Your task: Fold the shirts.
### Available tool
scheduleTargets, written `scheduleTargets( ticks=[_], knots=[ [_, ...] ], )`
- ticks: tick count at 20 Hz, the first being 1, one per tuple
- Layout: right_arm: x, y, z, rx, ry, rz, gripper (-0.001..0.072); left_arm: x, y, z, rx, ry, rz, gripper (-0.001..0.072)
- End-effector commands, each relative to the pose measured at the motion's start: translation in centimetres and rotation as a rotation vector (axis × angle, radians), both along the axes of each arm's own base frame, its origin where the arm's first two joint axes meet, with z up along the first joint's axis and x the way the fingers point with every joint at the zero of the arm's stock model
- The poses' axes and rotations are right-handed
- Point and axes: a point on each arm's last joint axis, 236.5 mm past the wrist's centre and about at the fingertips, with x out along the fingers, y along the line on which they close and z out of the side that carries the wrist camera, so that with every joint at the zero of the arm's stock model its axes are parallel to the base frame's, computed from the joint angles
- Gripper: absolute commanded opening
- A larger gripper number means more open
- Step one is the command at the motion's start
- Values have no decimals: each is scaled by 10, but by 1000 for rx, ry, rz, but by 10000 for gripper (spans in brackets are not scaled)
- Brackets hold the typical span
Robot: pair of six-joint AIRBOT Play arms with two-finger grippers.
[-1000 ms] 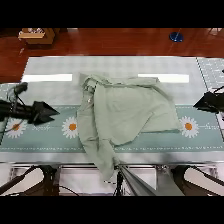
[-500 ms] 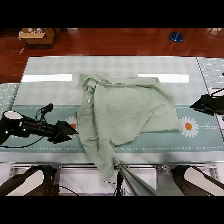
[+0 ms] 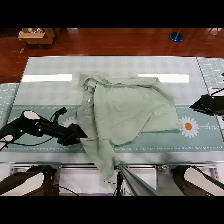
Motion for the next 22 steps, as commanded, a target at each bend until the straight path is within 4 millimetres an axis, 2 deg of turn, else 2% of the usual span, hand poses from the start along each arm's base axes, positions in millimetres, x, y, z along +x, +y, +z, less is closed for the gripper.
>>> scheduleTargets(
  ticks=[1,2,3,4,5,6,7,8,9,10,14,17,22],
  knots=[
    [-1,0,0,1,2,-1,362,24,-4,-17,43,-32,93,468],
    [-1,0,0,0,3,-1,362,27,-9,-17,35,-35,105,400],
    [-1,0,0,0,3,-1,362,27,-12,-18,31,-34,104,298],
    [-1,0,0,-2,5,-1,362,24,-15,-19,31,-39,84,159],
    [-2,-2,-1,-5,12,-8,362,22,-16,-18,23,-56,55,59],
    [-5,-6,-4,-25,32,-16,365,19,-17,-16,11,-64,30,33],
    [-14,-16,-11,-70,75,-22,387,16,-18,-15,5,-56,16,33],
    [-28,-29,-20,-125,145,-33,464,12,-19,-13,-9,-64,-11,33],
    [-43,-33,-31,-131,203,-43,506,10,-20,-11,-18,-68,-28,32],
    [-53,-27,-41,-82,230,-62,530,8,-21,-10,-25,-70,-38,32],
    [-75,8,-69,135,235,-109,532,6,-22,-8,-39,-78,-61,33],
    [-79,14,-82,162,233,-152,532,5,-22,-8,-39,-77,-60,33],
    [-65,22,-88,205,182,-221,532,6,-22,-8,-39,-81,-63,33]
  ],
)
